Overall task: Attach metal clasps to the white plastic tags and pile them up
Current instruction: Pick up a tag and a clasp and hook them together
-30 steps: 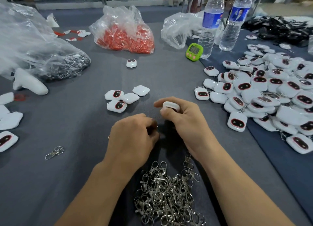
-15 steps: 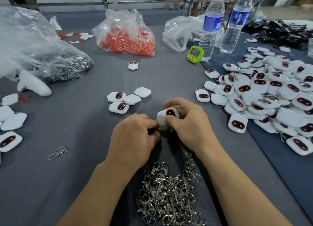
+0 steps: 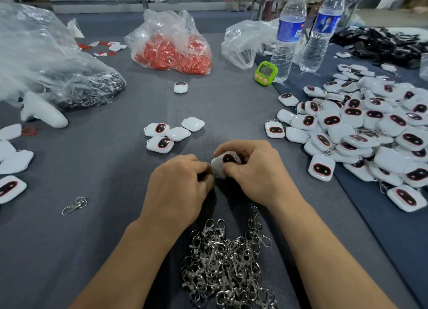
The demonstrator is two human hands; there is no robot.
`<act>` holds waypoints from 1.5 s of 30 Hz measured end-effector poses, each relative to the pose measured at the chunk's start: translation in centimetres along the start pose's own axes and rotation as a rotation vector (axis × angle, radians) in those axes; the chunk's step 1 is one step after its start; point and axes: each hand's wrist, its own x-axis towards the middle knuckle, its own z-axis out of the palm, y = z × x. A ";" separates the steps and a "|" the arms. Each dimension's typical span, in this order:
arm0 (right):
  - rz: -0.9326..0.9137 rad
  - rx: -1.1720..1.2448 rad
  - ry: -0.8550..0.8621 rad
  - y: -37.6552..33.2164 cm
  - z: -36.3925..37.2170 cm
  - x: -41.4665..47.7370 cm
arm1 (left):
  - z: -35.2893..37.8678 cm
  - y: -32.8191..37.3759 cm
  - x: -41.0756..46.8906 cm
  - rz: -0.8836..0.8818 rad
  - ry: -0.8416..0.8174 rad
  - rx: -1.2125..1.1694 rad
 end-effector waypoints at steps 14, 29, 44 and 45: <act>0.073 0.112 -0.091 0.4 0.1 0.3 | 0.2 0.5 -0.3 -0.012 0.078 0.051; 0.298 0.798 -0.170 -0.5 -1.3 0.3 | 0.0 0.1 0.7 -0.186 0.085 -0.673; 0.260 0.868 -0.183 -0.8 -1.0 0.1 | 0.0 0.1 1.1 -0.366 -0.125 -1.021; 0.255 0.867 -0.183 -0.8 -1.1 0.1 | -0.1 0.2 1.1 -0.378 -0.135 -1.037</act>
